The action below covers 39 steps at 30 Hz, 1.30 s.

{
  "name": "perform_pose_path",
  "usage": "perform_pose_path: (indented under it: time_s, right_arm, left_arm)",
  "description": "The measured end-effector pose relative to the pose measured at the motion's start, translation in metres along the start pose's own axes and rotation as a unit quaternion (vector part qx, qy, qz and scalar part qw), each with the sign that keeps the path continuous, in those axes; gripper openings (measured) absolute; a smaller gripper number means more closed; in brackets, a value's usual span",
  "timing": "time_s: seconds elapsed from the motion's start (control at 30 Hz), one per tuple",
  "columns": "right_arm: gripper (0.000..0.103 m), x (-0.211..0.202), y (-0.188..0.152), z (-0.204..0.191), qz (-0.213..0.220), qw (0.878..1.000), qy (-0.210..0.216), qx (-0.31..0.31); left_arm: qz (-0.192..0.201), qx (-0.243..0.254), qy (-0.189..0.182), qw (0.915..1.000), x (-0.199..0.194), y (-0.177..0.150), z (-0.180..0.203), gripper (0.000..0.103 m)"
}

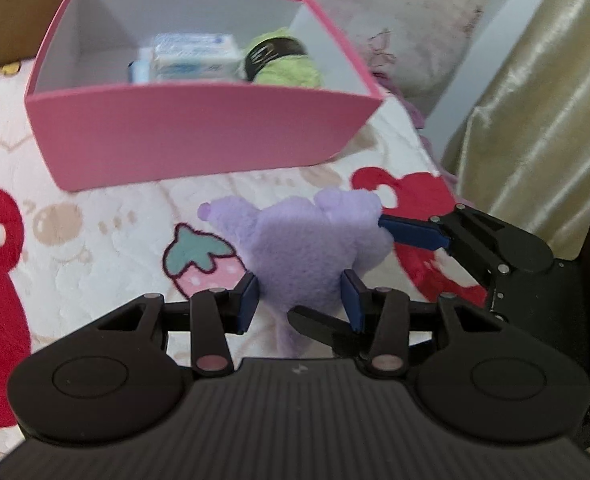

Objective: Organize objects
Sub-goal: 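Carry the lilac plush into the pink box onto the soap bar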

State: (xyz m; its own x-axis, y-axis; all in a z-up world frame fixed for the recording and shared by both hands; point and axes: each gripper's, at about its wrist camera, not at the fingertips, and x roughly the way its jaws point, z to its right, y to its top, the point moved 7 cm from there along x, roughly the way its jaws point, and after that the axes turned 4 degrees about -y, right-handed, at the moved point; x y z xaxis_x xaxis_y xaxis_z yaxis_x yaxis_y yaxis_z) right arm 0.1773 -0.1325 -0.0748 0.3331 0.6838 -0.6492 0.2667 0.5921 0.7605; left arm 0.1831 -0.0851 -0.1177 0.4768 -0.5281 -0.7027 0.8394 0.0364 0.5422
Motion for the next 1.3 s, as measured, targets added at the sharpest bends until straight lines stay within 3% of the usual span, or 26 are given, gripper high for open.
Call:
perform_pose_path:
  time_s: [0.2, 0.47, 0.83, 1.3]
  right_arm:
    - [0.088, -0.026, 0.010, -0.008, -0.006, 0.999, -0.027, -0.026]
    - [0.087, -0.053, 0.026, -0.022, -0.007, 0.999, -0.031, -0.037]
    - [0.077, -0.079, 0.070, -0.041, 0.009, 0.999, 0.003, -0.040]
    - [0.066, -0.069, 0.130, -0.041, 0.030, 0.999, 0.015, -0.036]
  left_arm:
    - [-0.023, -0.025, -0.023, 0.9991, -0.016, 0.001, 0.012, 0.043]
    - [0.000, -0.015, -0.035, 0.9993, -0.052, 0.004, 0.023, 0.043]
    - [0.034, 0.027, -0.014, 0.9990, -0.112, 0.034, 0.024, 0.043]
    - [0.059, 0.046, 0.027, 0.9968, -0.143, 0.096, 0.009, 0.043]
